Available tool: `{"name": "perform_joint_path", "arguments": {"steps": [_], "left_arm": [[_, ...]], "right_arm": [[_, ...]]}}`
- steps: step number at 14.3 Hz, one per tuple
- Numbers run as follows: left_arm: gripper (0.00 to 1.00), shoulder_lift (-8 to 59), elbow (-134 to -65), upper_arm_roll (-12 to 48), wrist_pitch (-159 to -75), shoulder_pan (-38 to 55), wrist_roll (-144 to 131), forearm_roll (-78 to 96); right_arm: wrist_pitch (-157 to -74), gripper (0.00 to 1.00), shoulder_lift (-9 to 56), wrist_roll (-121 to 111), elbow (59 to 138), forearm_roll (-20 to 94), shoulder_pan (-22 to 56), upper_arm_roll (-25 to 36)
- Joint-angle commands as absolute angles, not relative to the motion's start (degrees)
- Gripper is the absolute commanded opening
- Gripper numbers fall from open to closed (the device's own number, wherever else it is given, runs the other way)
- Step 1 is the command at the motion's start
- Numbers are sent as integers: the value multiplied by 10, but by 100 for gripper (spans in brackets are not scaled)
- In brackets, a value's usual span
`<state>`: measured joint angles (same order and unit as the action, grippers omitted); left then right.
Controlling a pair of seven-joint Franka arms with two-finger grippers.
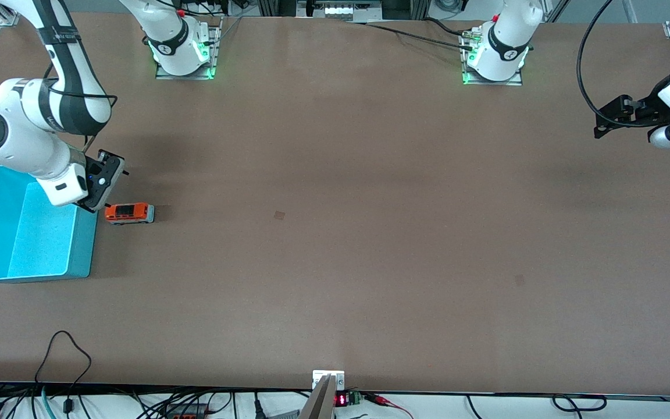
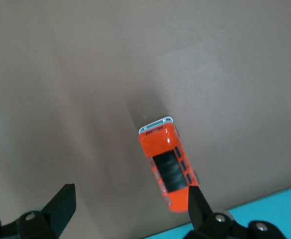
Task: Wind up bus and store in blue box
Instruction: 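Lower the right gripper over the bus and close on it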
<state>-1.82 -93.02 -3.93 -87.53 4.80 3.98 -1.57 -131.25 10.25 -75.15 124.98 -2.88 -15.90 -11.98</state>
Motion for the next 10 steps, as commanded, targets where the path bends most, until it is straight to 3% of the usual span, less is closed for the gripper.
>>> {"name": "perform_joint_path", "arguments": {"steps": [1, 10], "left_arm": [[100, -23, -931, -39, -869, 49, 35, -11], [100, -27, -928, -40, -853, 48, 33, -10]], "right_arm": [[-1359, 100, 127, -842, 1259, -37, -185, -134], [-1440, 100, 181, -916, 1253, -82, -188, -134]]}}
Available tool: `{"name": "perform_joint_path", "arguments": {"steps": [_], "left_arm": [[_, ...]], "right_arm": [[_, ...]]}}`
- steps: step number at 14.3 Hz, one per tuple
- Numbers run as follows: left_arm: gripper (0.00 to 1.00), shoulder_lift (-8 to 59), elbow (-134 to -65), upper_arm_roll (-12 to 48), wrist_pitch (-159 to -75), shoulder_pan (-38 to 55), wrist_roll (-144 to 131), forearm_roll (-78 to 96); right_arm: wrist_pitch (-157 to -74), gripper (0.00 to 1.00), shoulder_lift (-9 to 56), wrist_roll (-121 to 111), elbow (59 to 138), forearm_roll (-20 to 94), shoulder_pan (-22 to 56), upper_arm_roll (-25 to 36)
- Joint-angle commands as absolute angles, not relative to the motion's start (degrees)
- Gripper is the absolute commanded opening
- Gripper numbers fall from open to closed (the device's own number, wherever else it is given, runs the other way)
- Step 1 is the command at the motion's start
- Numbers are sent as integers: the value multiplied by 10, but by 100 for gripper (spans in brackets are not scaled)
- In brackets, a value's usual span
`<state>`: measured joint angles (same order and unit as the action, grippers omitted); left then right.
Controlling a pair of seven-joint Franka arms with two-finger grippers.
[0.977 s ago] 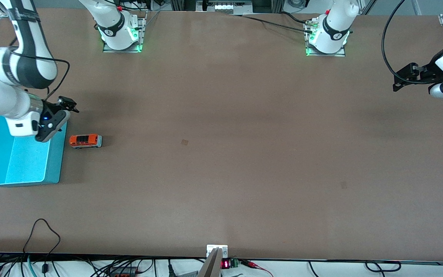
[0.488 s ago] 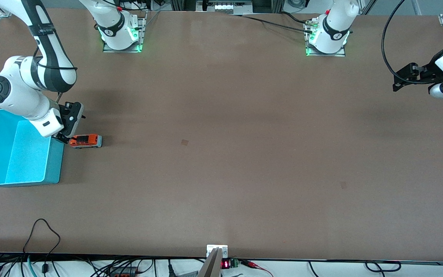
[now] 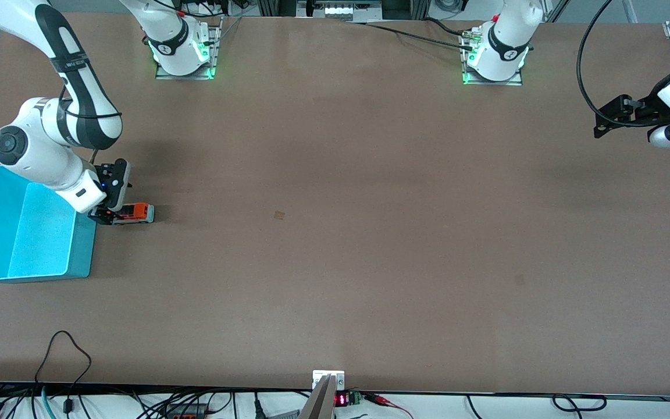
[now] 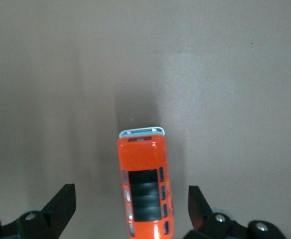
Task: Wind up bus and store in blue box
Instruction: 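Lower the right gripper over the bus and close on it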
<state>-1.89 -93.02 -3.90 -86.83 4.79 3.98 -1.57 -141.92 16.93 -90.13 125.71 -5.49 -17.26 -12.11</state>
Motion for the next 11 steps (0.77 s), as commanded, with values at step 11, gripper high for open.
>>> {"name": "perform_joint_path", "arguments": {"steps": [11], "left_arm": [[100, -27, -919, -38, -821, 48, 34, -13]], "right_arm": [[-1541, 100, 252, -922, 1251, -92, -189, -134]]}}
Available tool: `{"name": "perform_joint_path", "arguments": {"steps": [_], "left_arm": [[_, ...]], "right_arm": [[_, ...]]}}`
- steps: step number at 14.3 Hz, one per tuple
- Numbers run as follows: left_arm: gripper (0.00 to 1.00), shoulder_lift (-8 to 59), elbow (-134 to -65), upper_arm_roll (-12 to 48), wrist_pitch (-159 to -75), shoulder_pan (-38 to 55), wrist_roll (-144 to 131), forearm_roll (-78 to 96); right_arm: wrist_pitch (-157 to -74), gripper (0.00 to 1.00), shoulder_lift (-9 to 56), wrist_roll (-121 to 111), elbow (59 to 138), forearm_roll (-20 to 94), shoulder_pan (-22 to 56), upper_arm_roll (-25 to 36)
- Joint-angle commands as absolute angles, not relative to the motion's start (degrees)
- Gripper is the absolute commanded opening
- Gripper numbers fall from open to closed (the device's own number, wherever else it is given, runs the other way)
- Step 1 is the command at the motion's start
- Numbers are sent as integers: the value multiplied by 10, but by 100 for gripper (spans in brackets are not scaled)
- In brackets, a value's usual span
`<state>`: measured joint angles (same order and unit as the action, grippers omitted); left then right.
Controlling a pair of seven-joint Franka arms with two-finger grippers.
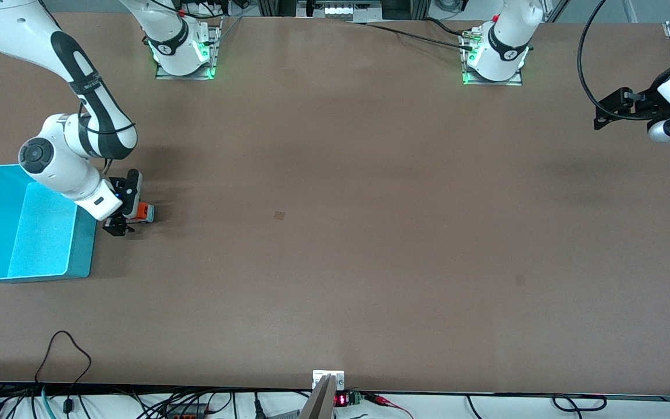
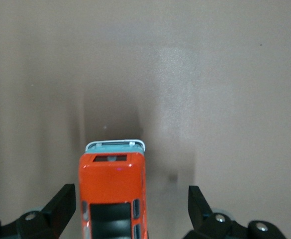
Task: Wind up bus and store in blue box
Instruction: 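Lower the right gripper over the bus and close on it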
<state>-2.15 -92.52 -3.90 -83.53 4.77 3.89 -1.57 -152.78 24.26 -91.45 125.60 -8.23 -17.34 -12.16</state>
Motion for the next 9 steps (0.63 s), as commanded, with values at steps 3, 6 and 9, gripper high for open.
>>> {"name": "perform_joint_path", "arguments": {"steps": [3, 6, 9], "left_arm": [[100, -26, -919, -38, -821, 49, 34, -13], [100, -26, -919, -37, -821, 49, 34, -13], [100, -26, -919, -37, -821, 49, 34, -13]], "right_arm": [[-1544, 63, 255, -920, 1251, -92, -197, -134], [-1542, 14, 255, -904, 1252, -90, -197, -134], [-1540, 0, 253, -858, 1253, -90, -197, -134]]}}
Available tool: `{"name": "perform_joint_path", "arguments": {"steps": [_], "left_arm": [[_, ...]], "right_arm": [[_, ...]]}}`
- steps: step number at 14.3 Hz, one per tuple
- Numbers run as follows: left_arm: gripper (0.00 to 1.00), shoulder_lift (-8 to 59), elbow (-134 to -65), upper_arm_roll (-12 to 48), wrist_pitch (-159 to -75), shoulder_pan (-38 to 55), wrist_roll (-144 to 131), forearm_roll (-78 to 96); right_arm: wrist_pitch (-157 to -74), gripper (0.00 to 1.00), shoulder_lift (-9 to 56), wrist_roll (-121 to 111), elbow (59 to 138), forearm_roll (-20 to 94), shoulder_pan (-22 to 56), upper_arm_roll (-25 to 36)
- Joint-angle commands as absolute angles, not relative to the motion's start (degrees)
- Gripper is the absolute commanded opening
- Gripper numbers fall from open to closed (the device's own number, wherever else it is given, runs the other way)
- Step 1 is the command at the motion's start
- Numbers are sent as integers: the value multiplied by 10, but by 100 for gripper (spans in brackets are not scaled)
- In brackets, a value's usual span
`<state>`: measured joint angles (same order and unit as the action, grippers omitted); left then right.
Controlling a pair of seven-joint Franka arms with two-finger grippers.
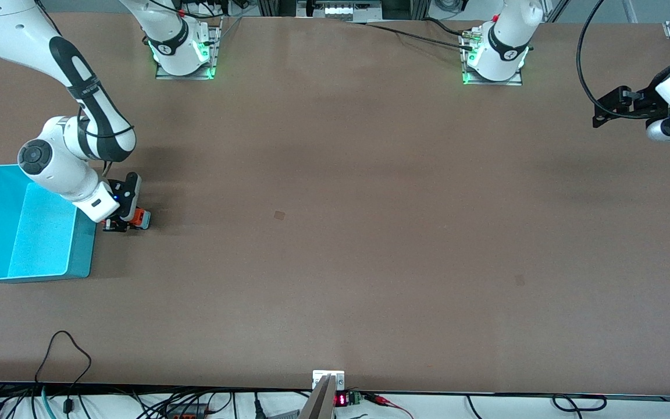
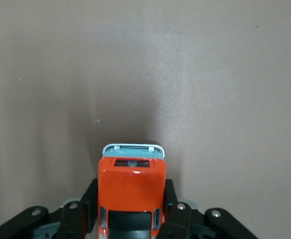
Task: Wind up bus and store in blue box
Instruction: 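Lift the bus with the right gripper and carry it over the box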
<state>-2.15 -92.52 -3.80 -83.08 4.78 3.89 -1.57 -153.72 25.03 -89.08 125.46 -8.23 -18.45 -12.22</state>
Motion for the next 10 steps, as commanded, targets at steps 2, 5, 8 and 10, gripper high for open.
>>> {"name": "perform_joint_path", "arguments": {"steps": [2, 5, 8, 10], "left_arm": [[100, -26, -919, -38, -821, 49, 34, -13], [100, -26, -919, -38, -821, 49, 34, -13], [100, -26, -919, -38, -821, 49, 34, -13], [100, -26, -919, -38, -821, 49, 34, -13]], "right_arm": [[-1537, 0, 247, -799, 1253, -90, -193, -134], [-1473, 0, 196, -597, 1246, -84, -184, -172], [-1339, 0, 146, -387, 1194, -81, -163, -184], [-1281, 0, 125, -318, 1159, -70, -161, -184]]}}
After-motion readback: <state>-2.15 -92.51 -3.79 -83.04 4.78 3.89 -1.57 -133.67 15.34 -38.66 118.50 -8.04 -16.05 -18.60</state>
